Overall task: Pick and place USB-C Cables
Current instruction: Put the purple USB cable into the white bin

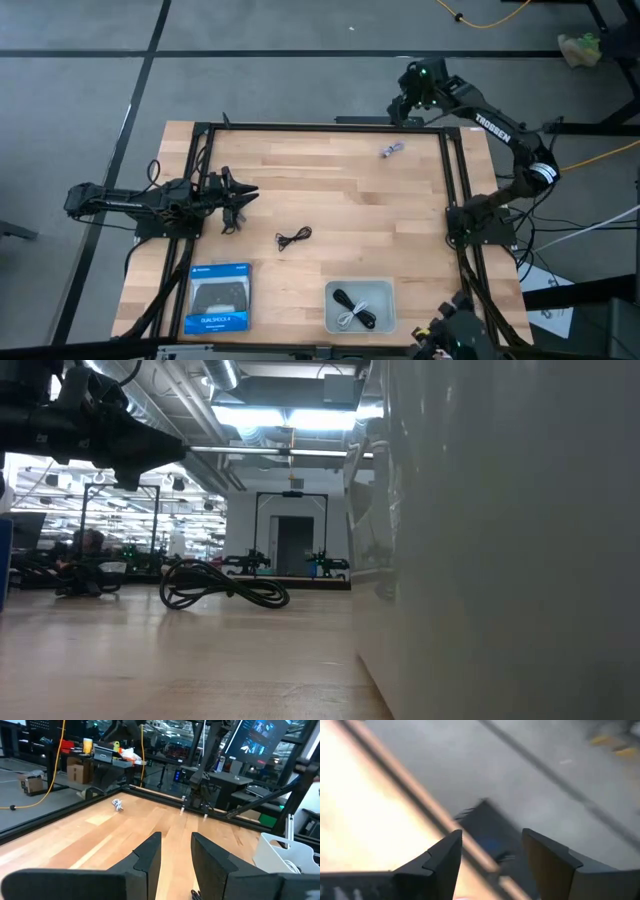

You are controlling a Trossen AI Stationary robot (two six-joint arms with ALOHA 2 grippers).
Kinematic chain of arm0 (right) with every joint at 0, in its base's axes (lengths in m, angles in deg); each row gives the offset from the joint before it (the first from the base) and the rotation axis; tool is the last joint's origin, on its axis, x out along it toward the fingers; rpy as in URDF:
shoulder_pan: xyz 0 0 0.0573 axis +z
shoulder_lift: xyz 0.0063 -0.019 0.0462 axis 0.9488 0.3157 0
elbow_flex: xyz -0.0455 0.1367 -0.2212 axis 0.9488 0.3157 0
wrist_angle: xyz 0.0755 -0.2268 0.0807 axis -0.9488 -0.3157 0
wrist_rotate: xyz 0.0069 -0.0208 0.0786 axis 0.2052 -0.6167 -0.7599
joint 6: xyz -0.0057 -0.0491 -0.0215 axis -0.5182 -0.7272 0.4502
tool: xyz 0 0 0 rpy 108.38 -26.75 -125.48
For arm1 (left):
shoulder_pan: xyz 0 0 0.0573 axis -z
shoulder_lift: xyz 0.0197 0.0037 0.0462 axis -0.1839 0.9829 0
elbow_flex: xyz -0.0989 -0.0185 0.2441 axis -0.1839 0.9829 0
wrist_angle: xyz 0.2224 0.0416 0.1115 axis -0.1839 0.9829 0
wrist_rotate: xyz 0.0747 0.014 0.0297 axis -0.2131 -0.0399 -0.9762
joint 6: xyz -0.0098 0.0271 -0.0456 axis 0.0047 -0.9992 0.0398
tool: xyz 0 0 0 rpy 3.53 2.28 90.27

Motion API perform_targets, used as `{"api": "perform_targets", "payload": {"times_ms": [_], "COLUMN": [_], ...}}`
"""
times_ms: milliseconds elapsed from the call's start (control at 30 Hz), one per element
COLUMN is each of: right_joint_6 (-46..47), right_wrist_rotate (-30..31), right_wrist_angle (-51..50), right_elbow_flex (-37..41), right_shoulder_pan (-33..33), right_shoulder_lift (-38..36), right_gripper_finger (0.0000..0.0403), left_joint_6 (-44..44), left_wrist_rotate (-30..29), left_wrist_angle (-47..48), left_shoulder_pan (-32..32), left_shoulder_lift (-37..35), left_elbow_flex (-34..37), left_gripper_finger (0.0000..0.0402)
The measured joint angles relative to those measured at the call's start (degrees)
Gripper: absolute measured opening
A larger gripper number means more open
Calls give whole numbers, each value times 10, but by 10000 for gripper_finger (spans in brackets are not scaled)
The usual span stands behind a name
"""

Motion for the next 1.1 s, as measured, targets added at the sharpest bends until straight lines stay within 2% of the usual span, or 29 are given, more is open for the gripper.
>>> {"api": "perform_targets", "payload": {"times_ms": [100, 267, 533, 933, 1000, 1100], "right_joint_6": [14, -22, -157, -262, -264, -265], "right_wrist_rotate": [-73, -95, -96, -94, -77, -14], "right_wrist_angle": [-21, -81, -185, -228, -220, -205], "right_elbow_flex": [0, 0, 0, 0, 0, 0], "right_shoulder_pan": [-13, -13, -13, 7, 14, 22], "right_shoulder_lift": [23, 71, 152, 213, 224, 239], "right_gripper_finger": [212, 212, 212, 212, 212, 212], "left_joint_6": [0, 0, 0, 0, 0, 0], "left_wrist_rotate": [-14, -38, -39, -39, -39, -39], "left_wrist_angle": [0, 0, 5, 10, 10, 10], "left_shoulder_pan": [0, 0, 0, 0, 0, 0], "left_shoulder_lift": [0, 0, 0, 0, 0, 0], "left_elbow_flex": [0, 0, 0, 0, 0, 0], "left_gripper_finger": [99, 99, 99, 99, 99, 99]}}
